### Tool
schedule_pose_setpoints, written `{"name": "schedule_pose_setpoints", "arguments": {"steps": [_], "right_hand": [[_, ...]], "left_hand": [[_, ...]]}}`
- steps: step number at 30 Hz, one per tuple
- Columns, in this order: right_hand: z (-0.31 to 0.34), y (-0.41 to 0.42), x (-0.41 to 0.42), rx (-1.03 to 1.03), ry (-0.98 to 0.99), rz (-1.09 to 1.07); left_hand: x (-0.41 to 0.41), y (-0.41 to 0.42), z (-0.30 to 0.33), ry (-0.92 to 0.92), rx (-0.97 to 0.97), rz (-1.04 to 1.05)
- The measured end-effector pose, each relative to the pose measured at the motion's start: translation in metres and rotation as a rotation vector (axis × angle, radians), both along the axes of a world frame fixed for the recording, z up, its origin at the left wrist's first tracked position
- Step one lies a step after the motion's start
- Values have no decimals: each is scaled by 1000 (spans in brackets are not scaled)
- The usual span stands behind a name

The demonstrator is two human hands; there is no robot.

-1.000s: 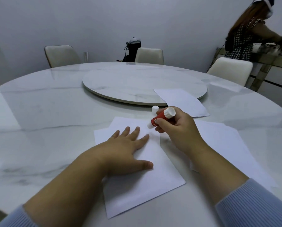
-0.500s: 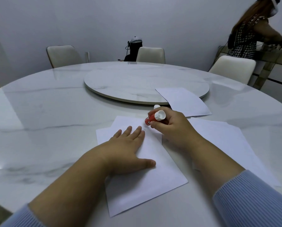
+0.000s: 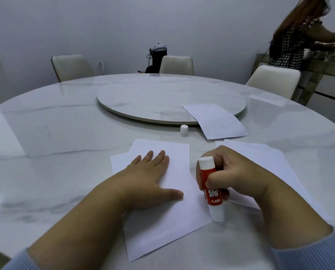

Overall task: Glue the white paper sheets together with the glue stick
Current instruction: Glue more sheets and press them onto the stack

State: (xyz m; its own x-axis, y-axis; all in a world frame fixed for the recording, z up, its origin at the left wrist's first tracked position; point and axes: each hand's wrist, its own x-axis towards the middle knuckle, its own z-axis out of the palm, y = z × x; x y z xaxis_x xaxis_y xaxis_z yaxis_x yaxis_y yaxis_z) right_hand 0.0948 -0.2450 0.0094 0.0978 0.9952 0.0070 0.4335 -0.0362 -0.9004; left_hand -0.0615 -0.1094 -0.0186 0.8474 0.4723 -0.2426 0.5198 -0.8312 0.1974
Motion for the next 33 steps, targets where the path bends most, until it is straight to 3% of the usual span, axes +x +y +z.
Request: {"name": "schedule_pose_setpoints", "arguments": {"steps": [3, 7, 11, 14, 18, 22, 28, 33], "right_hand": [[1, 2, 7, 129, 178, 22], [5, 10, 18, 553, 722, -256], [1, 29, 20, 576, 903, -548], [-2, 45, 23, 384, 585, -673], [-2, 67, 29, 315, 384, -723], [-12, 85, 38, 200, -118, -801], [-22, 103, 43, 178, -229, -857], [-12, 86, 57, 228, -191, -867]], "left_hand": [[-2, 1, 0, -7, 25, 82], [6, 2, -4, 10, 123, 500], [20, -11, 4, 91, 85, 670], [23, -15, 5, 114, 94, 664], [21, -15, 6, 105, 50, 660], [20, -15, 6, 78, 16, 664], [21, -17, 1, 60, 30, 675], [20, -17, 2, 58, 16, 647]]}}
